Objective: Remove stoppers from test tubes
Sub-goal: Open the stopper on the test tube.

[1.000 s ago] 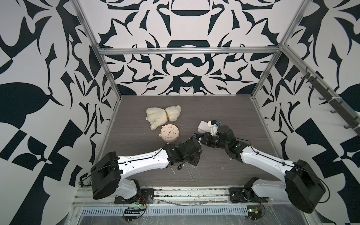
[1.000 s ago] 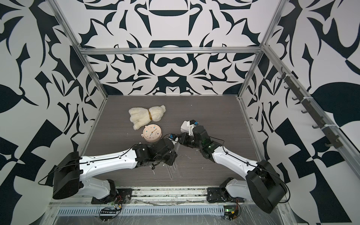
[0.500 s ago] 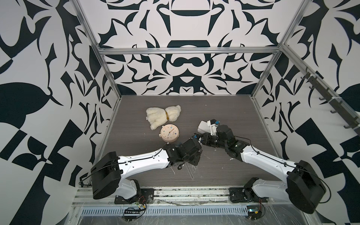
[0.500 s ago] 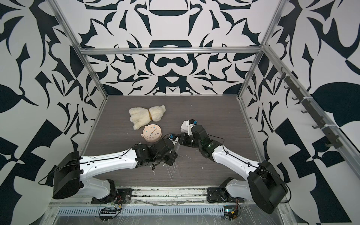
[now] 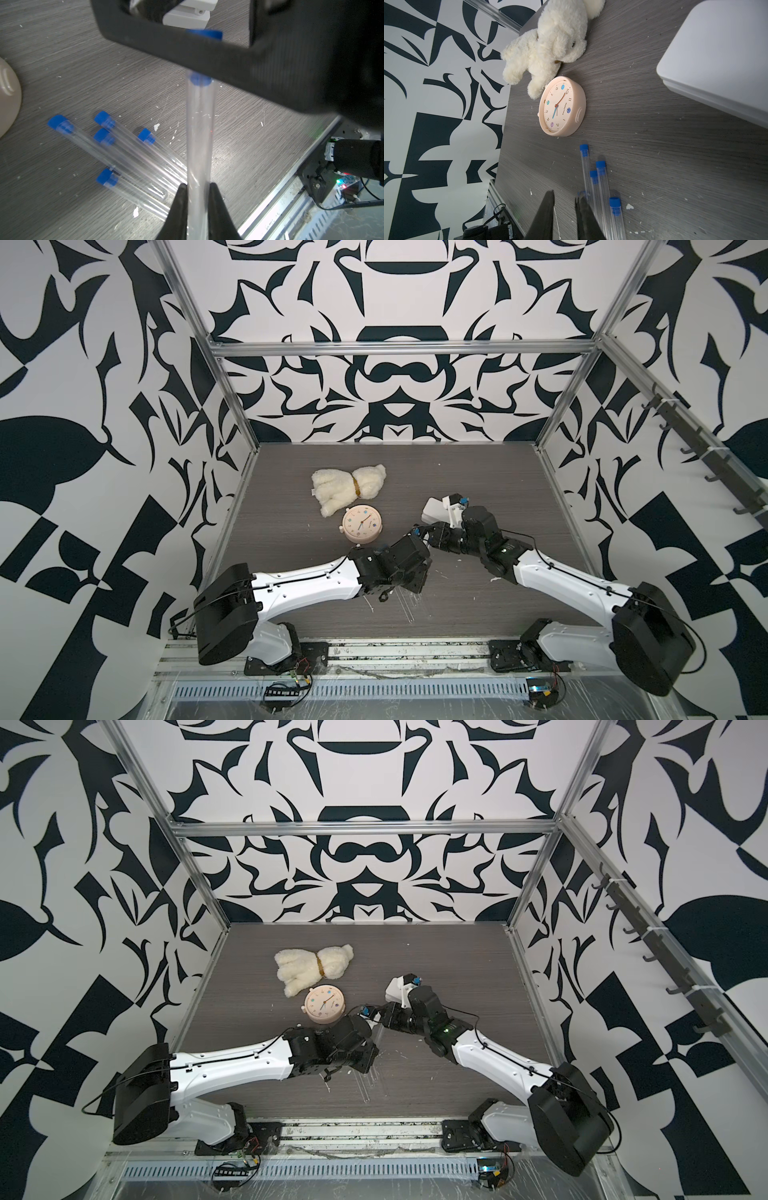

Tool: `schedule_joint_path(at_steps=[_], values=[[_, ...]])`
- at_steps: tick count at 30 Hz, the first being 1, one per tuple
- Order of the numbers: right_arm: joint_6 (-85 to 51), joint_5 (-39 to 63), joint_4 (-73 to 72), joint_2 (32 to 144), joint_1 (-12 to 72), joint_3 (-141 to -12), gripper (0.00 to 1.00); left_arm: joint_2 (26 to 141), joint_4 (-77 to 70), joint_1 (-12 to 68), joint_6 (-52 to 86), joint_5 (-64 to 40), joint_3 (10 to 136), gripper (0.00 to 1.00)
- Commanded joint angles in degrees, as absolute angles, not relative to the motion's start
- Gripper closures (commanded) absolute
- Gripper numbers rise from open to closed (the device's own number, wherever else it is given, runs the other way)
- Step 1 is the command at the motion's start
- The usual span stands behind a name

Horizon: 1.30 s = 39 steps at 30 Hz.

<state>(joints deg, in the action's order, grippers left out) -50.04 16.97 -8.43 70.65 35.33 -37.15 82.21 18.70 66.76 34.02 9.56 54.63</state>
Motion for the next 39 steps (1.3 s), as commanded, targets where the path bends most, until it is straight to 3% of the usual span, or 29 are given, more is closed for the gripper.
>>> schedule_joint_path(at_steps=[1, 9, 16, 39], values=[[-50.7, 17.3, -11.0, 69.9, 35.2, -38.7, 0.79, 82.6, 19.8, 66.9, 33.6, 9.8, 53.8, 0.88], [-50.9, 17.2, -11.2, 70.3, 35.2, -38.5, 0.87, 82.4, 19.9, 66.9, 33.6, 9.8, 53.8, 0.88], [-51.6, 18.3, -12.2, 71.0, 35.2, -38.3, 0.78, 82.8, 19.7, 66.9, 33.5, 9.9, 54.0, 0.88], [-52.1, 18.6, -13.1, 72.0, 35.7, -38.1, 0.83, 83.0, 19.8, 66.9, 33.4, 10.1, 54.1, 0.88]])
